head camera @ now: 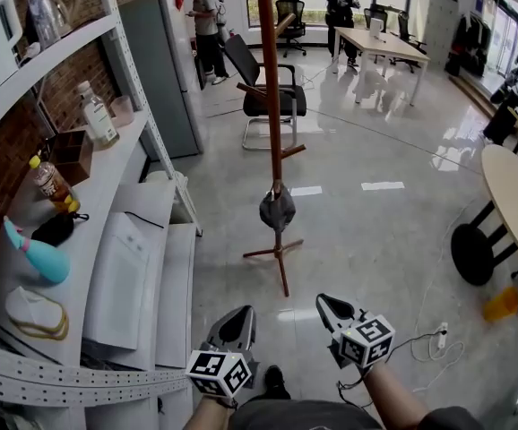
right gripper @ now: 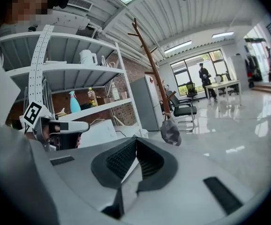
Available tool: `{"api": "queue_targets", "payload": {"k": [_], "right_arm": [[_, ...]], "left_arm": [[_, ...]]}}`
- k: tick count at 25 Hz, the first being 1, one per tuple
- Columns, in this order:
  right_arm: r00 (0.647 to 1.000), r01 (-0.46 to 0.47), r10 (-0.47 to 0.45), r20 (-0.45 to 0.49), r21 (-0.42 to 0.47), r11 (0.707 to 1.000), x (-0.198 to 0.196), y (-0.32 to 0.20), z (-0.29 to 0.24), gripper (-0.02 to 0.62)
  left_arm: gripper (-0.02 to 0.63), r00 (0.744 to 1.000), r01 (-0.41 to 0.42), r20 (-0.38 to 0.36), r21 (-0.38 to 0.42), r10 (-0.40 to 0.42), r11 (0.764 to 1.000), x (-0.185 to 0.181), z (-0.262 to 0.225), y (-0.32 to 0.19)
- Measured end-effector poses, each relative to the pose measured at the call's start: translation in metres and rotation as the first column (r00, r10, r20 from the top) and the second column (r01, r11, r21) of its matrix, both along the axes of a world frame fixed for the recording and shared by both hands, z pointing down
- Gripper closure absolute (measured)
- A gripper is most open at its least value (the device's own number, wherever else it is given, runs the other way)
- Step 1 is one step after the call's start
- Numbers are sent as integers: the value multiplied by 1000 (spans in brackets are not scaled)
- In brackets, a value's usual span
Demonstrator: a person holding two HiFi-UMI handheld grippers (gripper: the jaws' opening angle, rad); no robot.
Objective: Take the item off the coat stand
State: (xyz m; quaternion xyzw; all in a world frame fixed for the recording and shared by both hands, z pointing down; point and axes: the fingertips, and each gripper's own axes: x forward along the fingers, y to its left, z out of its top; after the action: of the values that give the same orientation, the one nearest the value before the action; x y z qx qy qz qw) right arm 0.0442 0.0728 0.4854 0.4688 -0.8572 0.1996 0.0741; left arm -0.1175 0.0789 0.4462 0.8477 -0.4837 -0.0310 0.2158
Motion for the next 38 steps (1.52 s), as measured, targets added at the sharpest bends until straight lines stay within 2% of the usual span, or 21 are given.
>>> {"api": "queue_targets", "payload": {"k": [8, 15, 19, 24, 27, 30, 38], "right_arm": [[995, -99, 99, -27, 28, 995, 7, -38, 2, 588], [991, -123, 125, -52, 38, 992, 12, -53, 4, 588], [987, -156, 157, -30, 26, 987, 25, -61, 5, 588], [990, -139, 139, -27, 14, 990, 27, -84, 14, 588], [992, -114, 116, -48, 28, 993, 24, -106, 15, 588], [994, -107, 108, -28, 43, 993, 21, -134, 12, 588], [997, -79, 78, 12, 39, 996, 26, -189, 11, 588]], "left_arm": [[600, 999, -50, -6, 5, 50, 999, -11, 6, -37], [600, 999, -39, 6, 4, 39, 999, -22, 13, -64], [600, 1000, -30, 9, -6, 30, 1000, -22, 18, -73], [600, 1000, 4, 29, 20, -4, 1000, -25, 11, -92], [600, 999, 30, 38, 33, -31, 999, -28, 9, -108], [600, 998, 48, 40, 41, -50, 998, -26, 13, -129], [600, 996, 38, 78, 39, -41, 999, 0, 20, -178]]}}
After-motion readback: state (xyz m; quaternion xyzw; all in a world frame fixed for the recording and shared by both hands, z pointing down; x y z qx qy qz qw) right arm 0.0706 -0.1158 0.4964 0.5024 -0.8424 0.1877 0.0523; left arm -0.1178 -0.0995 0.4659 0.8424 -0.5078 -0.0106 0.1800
